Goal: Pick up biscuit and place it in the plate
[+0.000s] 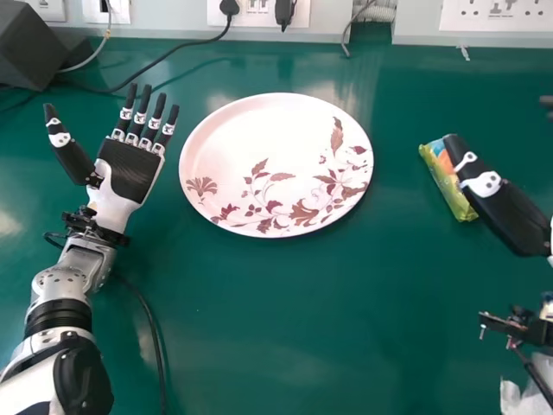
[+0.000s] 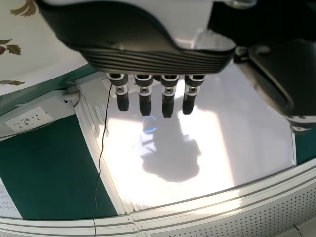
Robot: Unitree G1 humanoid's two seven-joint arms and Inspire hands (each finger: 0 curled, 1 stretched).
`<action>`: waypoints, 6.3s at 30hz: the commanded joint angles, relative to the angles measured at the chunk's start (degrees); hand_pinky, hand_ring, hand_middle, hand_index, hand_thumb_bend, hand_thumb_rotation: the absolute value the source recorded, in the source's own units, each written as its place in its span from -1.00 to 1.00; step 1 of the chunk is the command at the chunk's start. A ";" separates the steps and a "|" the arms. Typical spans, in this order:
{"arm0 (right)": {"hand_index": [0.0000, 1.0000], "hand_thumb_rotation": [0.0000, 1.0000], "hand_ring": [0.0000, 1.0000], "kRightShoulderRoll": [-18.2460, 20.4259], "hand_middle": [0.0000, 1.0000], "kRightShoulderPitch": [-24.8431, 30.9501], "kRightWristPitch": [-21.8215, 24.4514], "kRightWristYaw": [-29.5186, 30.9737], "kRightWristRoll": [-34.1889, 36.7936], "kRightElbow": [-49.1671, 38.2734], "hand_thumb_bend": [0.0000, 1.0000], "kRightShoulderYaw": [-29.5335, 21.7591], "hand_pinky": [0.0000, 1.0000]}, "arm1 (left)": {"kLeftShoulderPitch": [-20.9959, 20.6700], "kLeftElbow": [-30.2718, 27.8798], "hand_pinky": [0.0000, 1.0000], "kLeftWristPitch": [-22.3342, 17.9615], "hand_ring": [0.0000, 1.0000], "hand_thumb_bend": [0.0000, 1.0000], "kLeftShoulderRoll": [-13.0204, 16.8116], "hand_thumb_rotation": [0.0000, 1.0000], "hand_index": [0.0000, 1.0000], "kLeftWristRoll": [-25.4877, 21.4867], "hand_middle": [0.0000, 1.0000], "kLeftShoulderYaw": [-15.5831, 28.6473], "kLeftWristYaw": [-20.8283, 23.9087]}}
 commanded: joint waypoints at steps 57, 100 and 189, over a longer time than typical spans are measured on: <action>0.83 0.64 0.75 -6.42 0.90 -19.34 3.62 19.09 -16.58 19.82 1.00 -1.43 0.72 | 0.55 -0.36 1.00 -5.16 0.98 1.00 -1.34 0.60 1.00 2.11 1.00 0.06 0.88; 0.81 0.67 0.76 -15.83 0.89 -23.72 13.64 15.80 -8.57 36.92 1.00 2.52 0.73 | 0.62 -0.72 1.00 -5.08 0.95 1.00 -1.43 0.46 1.00 1.65 1.00 0.27 -1.07; 0.71 -0.87 0.28 -40.23 0.78 -26.13 17.21 10.61 10.58 56.32 0.37 16.02 0.10 | -0.89 1.65 0.98 11.22 0.82 1.00 -0.69 0.11 0.94 -6.33 0.89 6.90 2.39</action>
